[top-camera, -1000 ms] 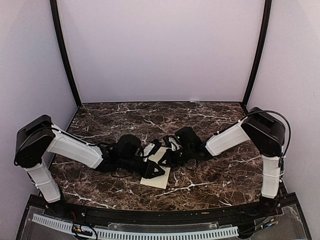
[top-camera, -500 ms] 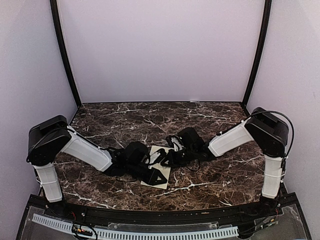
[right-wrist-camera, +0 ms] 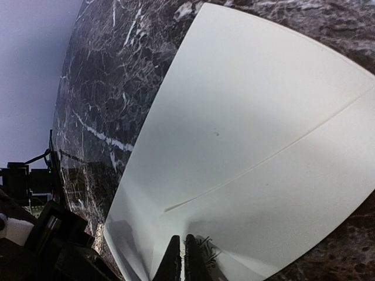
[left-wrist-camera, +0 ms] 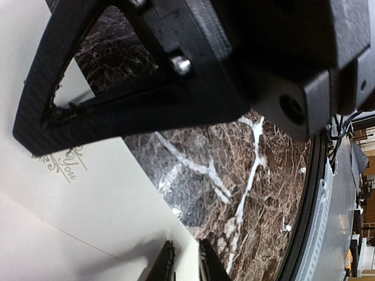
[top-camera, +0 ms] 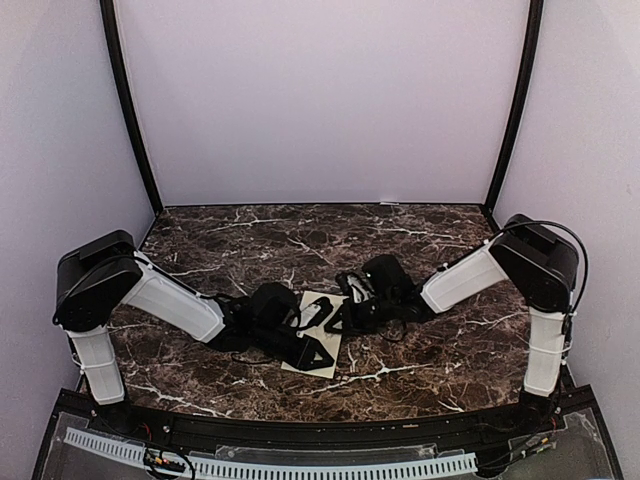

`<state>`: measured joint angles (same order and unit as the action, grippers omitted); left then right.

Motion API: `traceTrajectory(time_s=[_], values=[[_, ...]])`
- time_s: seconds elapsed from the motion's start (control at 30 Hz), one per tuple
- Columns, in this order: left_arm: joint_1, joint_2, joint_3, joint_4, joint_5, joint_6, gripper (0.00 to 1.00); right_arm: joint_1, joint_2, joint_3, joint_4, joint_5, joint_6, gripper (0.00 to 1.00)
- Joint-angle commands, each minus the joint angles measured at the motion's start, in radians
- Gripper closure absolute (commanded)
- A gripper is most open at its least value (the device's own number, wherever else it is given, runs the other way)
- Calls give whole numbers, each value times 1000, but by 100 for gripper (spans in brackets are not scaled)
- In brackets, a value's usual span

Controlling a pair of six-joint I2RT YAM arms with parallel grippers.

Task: Place the letter into the envelope and seal it
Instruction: Seal the envelope flap on the envelope.

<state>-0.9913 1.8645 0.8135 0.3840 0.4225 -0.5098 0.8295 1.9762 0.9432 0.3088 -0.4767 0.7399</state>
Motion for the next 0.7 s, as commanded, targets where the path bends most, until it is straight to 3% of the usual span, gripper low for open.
traceTrajectory(time_s=[0.0, 0.2, 0.67], values=[[-3, 4, 0, -91, -12, -7, 86, 45, -11, -29, -31, -56, -14, 97], [-3, 2, 0, -93, -14, -7, 86, 54, -18, -18, -87, -7, -32, 97], [-3, -2, -2, -94, -14, -10, 86, -59, 54, 40, -70, 106, -7, 98]])
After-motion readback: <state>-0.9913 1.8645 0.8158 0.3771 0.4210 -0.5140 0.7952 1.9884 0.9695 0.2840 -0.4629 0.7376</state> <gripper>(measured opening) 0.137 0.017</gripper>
